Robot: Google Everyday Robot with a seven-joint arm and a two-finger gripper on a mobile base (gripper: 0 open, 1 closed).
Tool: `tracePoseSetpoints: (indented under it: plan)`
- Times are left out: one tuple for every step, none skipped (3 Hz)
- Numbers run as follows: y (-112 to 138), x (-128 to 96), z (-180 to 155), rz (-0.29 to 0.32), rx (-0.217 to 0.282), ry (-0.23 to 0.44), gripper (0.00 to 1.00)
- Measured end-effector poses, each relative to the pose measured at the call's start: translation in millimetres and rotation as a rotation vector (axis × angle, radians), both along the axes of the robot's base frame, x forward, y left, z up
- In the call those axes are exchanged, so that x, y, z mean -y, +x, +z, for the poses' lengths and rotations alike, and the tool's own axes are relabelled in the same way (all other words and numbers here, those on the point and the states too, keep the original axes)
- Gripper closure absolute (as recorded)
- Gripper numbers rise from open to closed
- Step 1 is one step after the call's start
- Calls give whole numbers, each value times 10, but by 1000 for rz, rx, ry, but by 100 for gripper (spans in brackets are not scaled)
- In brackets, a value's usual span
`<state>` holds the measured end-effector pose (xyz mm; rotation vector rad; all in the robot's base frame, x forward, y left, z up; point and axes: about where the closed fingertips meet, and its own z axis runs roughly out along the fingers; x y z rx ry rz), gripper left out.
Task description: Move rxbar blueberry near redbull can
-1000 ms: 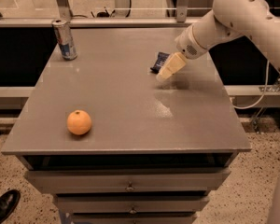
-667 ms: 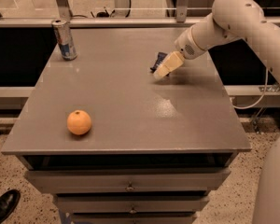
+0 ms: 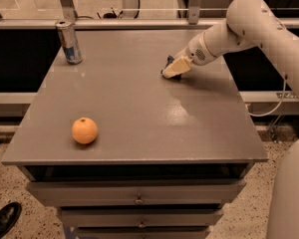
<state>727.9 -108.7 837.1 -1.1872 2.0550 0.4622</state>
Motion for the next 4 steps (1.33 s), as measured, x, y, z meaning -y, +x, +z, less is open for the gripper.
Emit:
tracePoseSetpoints:
  plan:
    - [-47, 2, 103, 13, 9, 8, 69]
    - [-101, -191, 411, 80, 59, 45, 99]
    - [-137, -454, 751, 152, 124, 91, 100]
    - [-205, -728, 998, 219, 175, 140, 100]
